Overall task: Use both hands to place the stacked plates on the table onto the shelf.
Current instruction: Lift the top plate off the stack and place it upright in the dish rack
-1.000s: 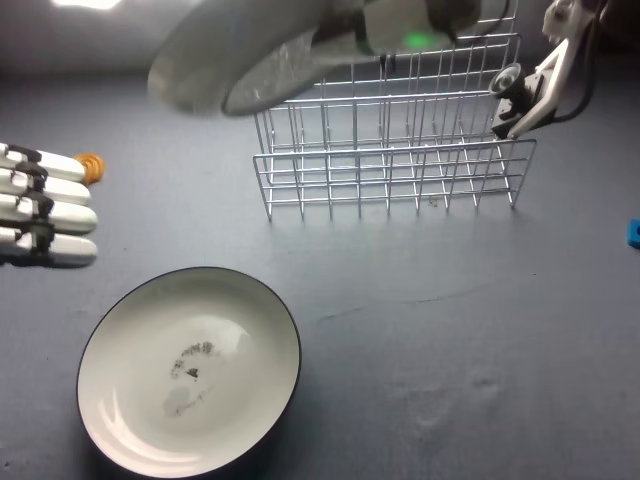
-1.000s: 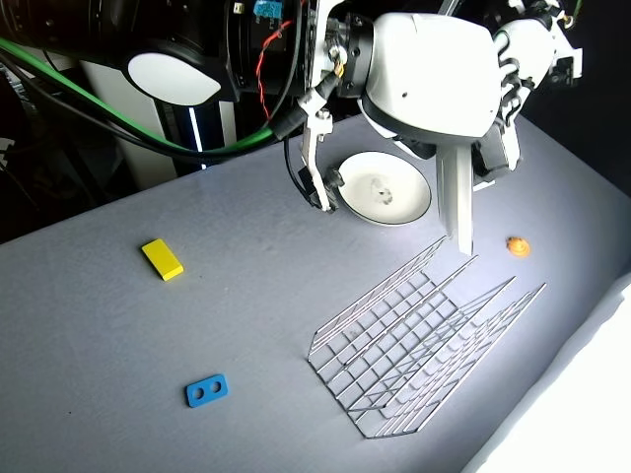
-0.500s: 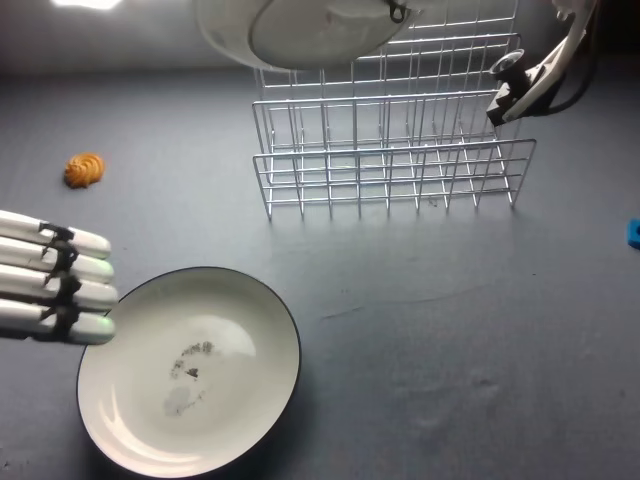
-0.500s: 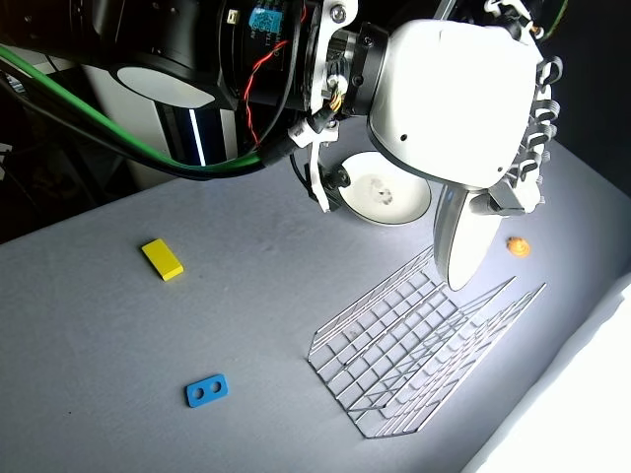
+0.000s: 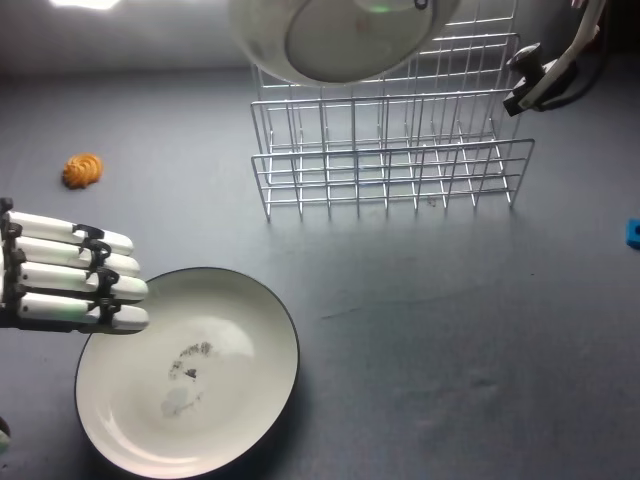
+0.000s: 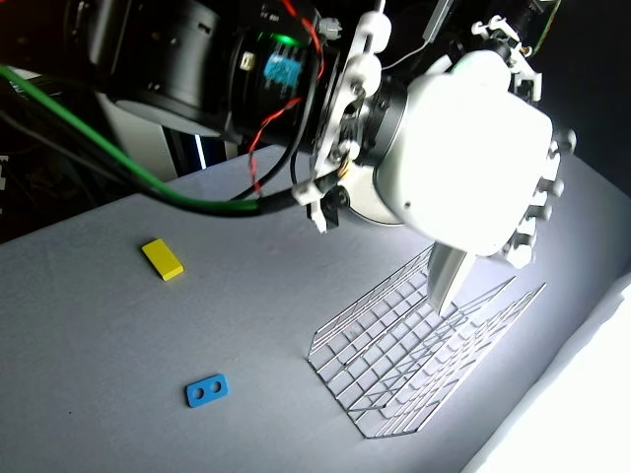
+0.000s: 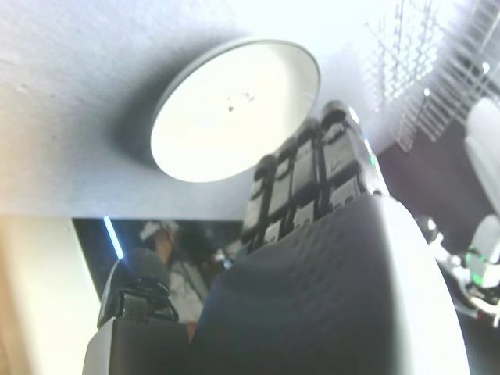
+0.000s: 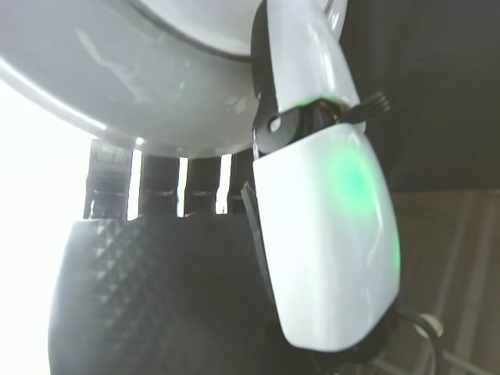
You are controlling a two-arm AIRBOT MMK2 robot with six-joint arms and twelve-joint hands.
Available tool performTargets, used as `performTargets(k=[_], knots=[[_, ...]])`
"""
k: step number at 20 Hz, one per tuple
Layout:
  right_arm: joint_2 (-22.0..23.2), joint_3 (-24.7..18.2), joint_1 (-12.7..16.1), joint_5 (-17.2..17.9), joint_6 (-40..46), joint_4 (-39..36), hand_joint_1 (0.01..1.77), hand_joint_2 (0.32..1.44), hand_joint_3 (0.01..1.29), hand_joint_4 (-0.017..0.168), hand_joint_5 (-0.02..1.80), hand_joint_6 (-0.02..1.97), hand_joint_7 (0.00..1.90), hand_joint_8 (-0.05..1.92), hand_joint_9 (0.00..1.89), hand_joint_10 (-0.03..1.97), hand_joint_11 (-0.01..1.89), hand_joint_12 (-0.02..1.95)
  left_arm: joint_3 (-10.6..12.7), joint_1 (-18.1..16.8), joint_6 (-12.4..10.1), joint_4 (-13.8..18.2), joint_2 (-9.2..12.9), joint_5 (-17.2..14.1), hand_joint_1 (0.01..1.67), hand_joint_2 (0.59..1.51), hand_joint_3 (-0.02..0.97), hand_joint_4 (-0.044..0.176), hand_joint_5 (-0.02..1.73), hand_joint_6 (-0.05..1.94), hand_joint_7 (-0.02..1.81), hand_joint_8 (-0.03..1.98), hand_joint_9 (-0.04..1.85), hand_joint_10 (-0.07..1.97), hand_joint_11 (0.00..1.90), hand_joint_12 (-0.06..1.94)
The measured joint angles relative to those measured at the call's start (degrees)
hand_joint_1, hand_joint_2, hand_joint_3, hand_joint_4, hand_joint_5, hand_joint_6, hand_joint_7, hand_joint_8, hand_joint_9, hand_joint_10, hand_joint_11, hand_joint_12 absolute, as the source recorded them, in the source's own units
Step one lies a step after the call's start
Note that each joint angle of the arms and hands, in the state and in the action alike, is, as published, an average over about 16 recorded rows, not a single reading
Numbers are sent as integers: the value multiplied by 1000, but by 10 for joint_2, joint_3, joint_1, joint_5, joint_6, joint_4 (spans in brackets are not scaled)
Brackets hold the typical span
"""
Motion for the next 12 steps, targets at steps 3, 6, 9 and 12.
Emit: performTargets(k=[3, 6, 9, 12], knots=[[-7, 19, 1, -10, 2, 11, 1367, 996, 13, -7, 893, 1054, 968, 918, 917, 1193, 778, 1209, -4, 3, 0, -4, -4, 11, 16, 1167, 21, 1, 22, 18, 18, -7, 19, 9, 19, 10], [-16, 39, 1, -16, 3, 19, 1369, 996, 13, -7, 888, 1051, 965, 922, 916, 1189, 782, 1201, -6, 6, 0, -6, -6, 15, 15, 1166, 22, 1, 23, 18, 18, -7, 19, 10, 19, 10], [-31, 65, 1, -25, 3, 24, 1370, 996, 13, -8, 882, 1047, 964, 927, 916, 1185, 786, 1200, -7, 9, 0, -7, -6, 18, 15, 1164, 22, 1, 23, 18, 18, -7, 19, 10, 20, 10], [-48, 96, 2, -36, 4, 28, 1370, 996, 13, -8, 877, 1047, 964, 929, 920, 1178, 789, 1199, -8, 13, 0, -8, -6, 24, 15, 1163, 22, 1, 22, 18, 18, -8, 18, 10, 20, 10]])
